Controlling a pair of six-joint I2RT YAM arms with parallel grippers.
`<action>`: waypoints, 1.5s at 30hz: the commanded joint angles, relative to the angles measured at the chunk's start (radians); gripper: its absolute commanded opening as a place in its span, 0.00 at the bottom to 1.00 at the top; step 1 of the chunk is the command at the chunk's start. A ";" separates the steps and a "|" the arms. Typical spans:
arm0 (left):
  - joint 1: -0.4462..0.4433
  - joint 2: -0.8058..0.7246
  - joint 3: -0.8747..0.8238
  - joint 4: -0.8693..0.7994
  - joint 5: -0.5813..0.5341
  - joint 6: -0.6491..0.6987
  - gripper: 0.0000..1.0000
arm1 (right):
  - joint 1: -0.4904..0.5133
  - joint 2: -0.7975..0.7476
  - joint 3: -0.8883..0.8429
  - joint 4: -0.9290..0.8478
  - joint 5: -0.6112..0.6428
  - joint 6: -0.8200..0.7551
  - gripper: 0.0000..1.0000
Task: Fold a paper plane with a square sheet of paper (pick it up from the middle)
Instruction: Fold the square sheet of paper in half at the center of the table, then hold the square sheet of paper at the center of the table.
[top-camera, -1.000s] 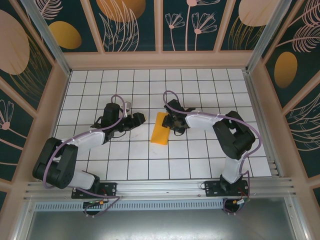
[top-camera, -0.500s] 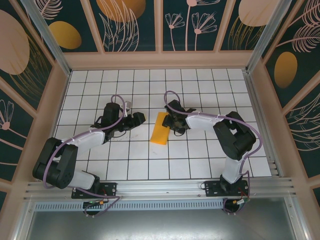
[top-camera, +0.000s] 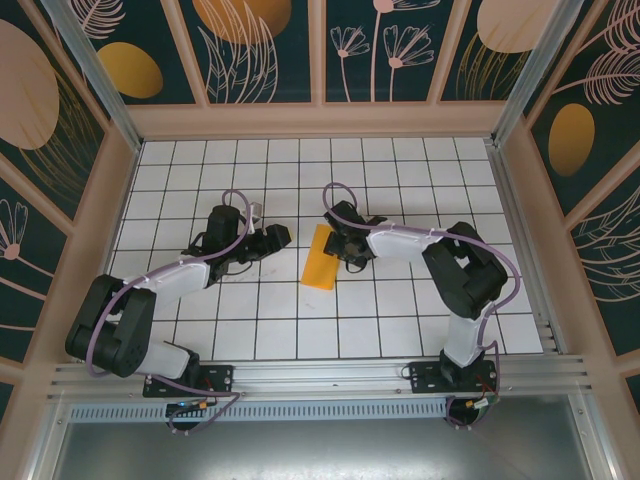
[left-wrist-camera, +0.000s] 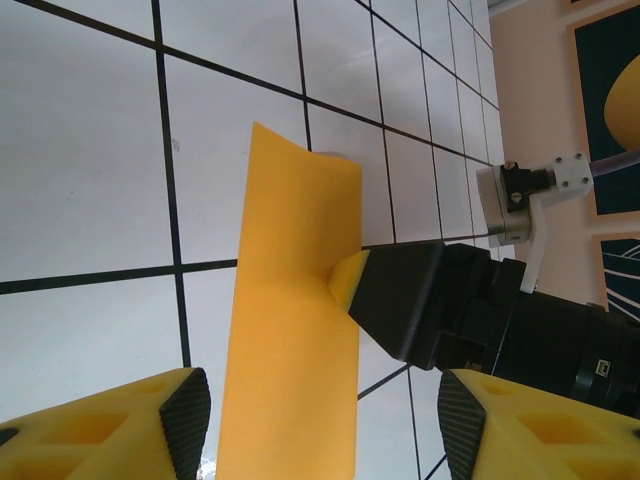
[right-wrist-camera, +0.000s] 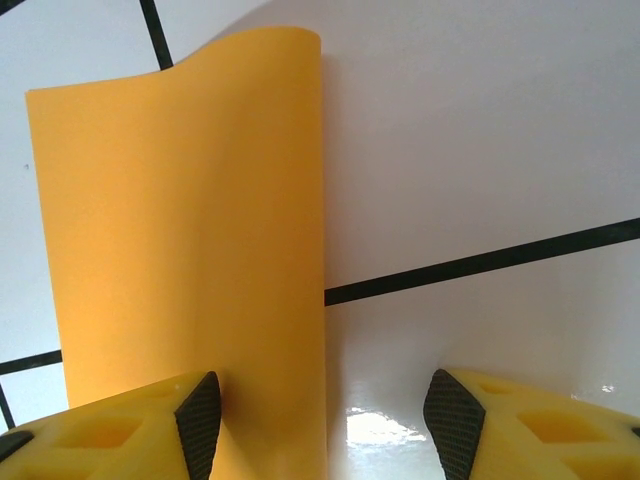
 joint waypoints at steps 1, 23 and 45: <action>-0.009 0.014 0.021 0.010 0.008 0.000 0.64 | -0.006 0.060 -0.020 -0.113 0.053 0.025 0.62; -0.079 0.223 0.180 -0.025 0.015 -0.013 0.00 | -0.004 0.078 -0.034 -0.112 0.053 0.022 0.62; -0.159 0.553 0.468 -0.287 -0.063 0.057 0.00 | -0.004 0.080 -0.048 -0.109 0.053 0.017 0.63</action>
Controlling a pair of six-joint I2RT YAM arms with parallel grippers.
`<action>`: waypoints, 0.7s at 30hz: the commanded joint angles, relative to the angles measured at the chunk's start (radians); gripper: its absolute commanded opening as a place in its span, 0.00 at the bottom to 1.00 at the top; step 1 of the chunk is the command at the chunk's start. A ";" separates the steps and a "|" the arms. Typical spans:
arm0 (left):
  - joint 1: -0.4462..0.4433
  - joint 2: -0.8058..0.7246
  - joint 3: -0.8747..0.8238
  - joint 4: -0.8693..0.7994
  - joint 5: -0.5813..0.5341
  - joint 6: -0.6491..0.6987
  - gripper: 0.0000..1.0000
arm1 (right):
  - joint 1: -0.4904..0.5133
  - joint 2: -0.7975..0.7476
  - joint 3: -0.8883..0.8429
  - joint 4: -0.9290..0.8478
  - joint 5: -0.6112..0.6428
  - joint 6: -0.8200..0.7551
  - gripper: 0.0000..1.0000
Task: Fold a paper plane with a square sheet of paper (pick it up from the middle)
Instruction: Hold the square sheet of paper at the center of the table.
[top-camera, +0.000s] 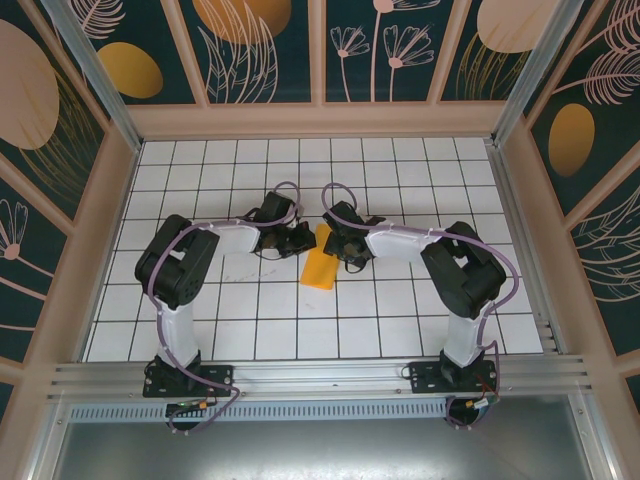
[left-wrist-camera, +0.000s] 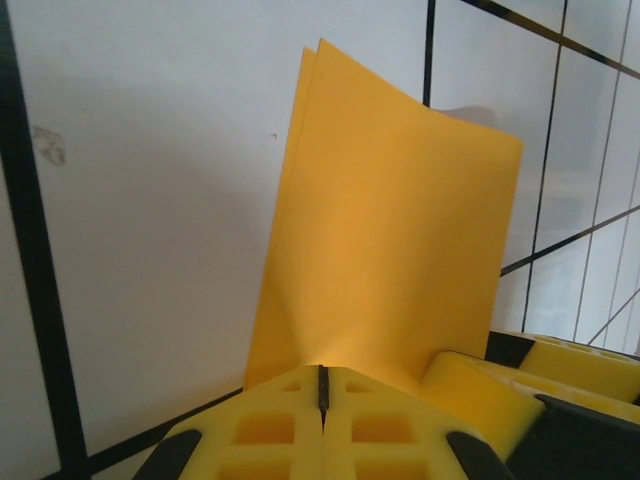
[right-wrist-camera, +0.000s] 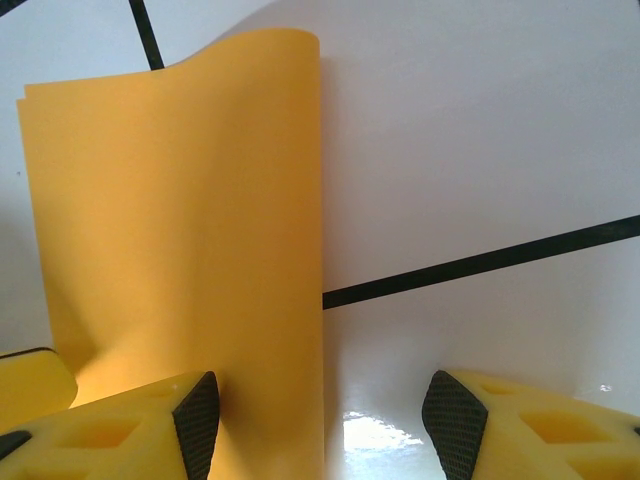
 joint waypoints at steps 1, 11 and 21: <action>-0.015 0.037 0.032 -0.060 -0.021 0.034 0.00 | -0.010 0.071 -0.053 -0.103 0.036 0.001 0.62; -0.015 0.070 0.017 -0.111 -0.081 0.056 0.00 | -0.014 -0.001 -0.009 -0.069 0.002 -0.035 0.66; -0.016 0.074 0.010 -0.116 -0.091 0.065 0.00 | -0.068 -0.323 -0.292 0.422 -0.299 -0.006 0.32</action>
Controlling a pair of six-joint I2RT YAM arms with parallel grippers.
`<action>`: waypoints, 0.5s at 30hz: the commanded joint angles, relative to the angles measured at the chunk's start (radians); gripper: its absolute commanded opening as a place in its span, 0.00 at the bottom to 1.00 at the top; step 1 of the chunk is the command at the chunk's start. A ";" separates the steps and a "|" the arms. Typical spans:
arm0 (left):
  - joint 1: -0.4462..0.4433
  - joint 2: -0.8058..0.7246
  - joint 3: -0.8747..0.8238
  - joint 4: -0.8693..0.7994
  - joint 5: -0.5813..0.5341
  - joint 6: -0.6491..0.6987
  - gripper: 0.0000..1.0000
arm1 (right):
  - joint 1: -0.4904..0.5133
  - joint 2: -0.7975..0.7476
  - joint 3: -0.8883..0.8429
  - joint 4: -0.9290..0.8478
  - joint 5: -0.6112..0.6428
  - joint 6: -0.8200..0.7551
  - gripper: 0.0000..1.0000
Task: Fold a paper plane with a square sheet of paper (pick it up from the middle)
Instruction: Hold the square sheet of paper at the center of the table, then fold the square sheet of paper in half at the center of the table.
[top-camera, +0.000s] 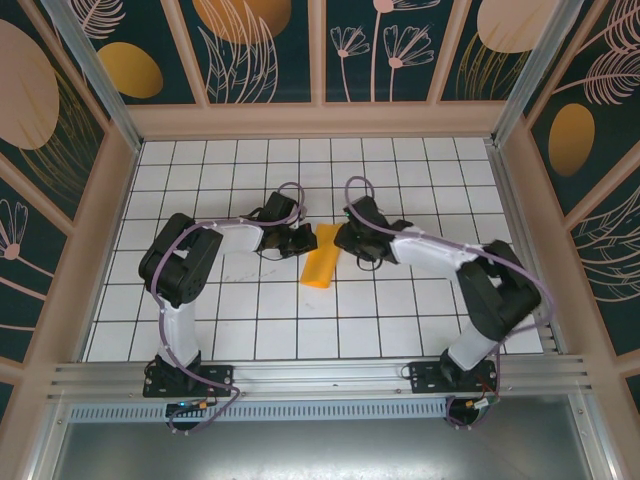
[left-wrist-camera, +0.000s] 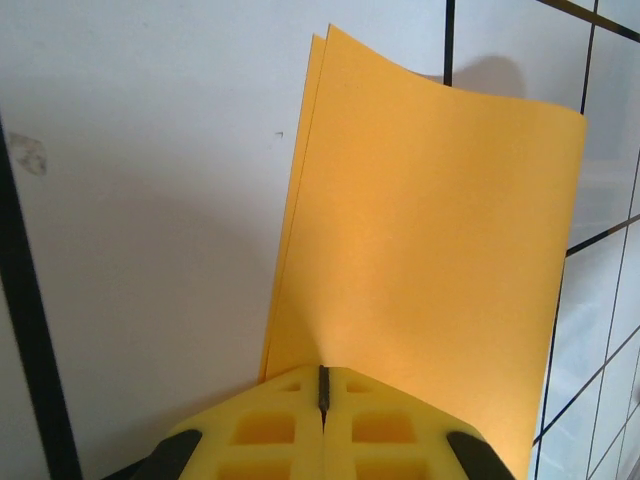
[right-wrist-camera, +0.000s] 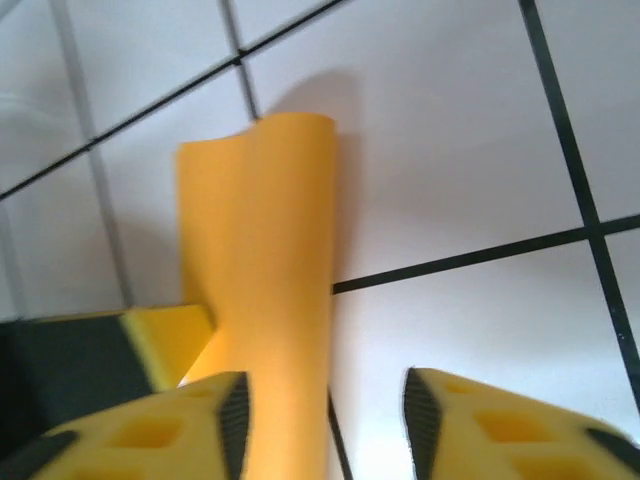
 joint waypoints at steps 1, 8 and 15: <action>-0.006 0.055 -0.009 -0.086 -0.062 0.022 0.00 | -0.004 -0.061 -0.149 0.358 -0.246 0.033 0.23; -0.006 0.060 -0.013 -0.083 -0.054 0.025 0.00 | 0.004 0.042 -0.180 0.535 -0.406 0.067 0.00; -0.006 0.064 -0.016 -0.080 -0.047 0.027 0.00 | 0.005 0.092 -0.172 0.499 -0.366 0.070 0.00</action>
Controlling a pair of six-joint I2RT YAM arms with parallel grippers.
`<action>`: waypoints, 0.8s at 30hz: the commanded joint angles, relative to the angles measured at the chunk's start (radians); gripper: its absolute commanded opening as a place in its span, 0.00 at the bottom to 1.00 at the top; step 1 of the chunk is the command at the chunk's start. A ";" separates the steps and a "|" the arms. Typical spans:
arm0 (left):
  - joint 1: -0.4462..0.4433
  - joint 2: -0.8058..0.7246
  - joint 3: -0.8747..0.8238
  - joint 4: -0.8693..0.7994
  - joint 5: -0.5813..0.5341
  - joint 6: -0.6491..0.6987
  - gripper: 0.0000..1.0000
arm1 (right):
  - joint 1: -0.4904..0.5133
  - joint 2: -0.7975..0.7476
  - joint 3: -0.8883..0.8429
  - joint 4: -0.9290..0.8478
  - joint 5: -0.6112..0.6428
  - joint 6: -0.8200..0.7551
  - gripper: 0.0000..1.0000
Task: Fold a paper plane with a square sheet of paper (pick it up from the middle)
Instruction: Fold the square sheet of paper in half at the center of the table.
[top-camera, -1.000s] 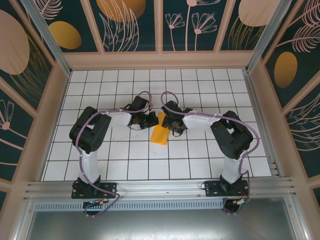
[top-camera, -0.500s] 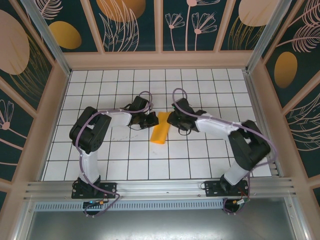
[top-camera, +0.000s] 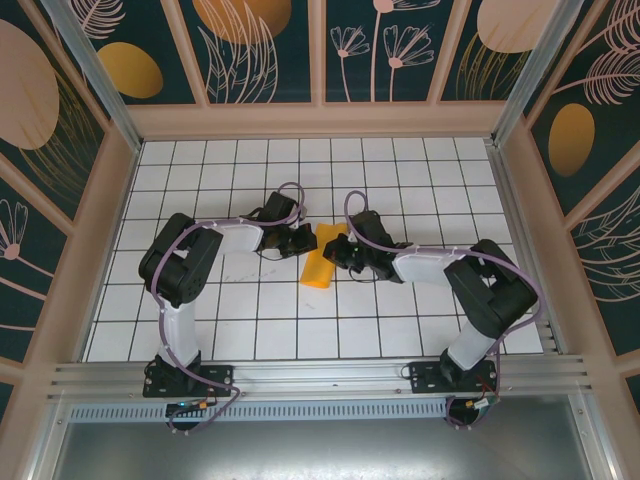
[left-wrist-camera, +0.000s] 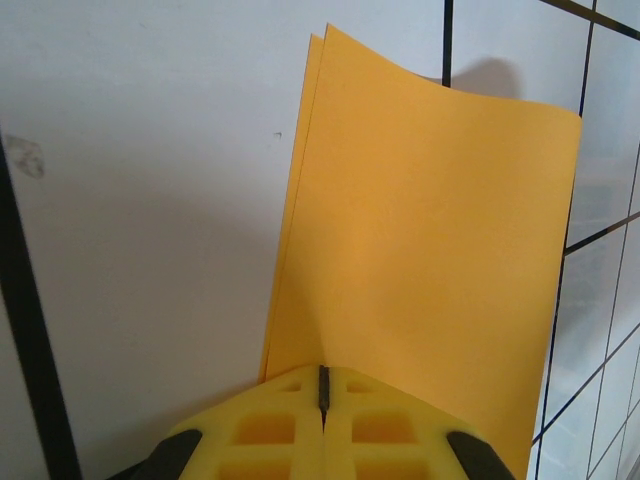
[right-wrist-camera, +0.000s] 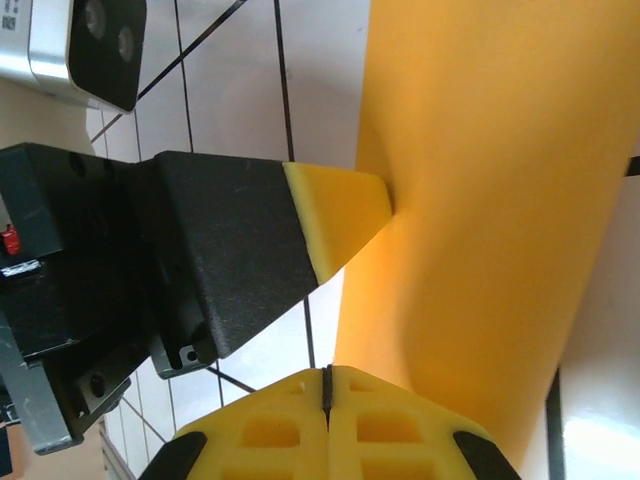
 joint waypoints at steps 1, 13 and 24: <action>-0.006 0.064 -0.016 -0.081 -0.053 0.023 0.00 | -0.007 0.027 0.003 0.027 -0.016 0.003 0.00; -0.006 0.071 -0.016 -0.079 -0.048 0.025 0.00 | -0.019 0.028 -0.206 0.164 -0.021 0.020 0.00; -0.006 0.076 -0.014 -0.078 -0.044 0.025 0.00 | 0.023 -0.097 -0.178 0.168 -0.020 0.000 0.00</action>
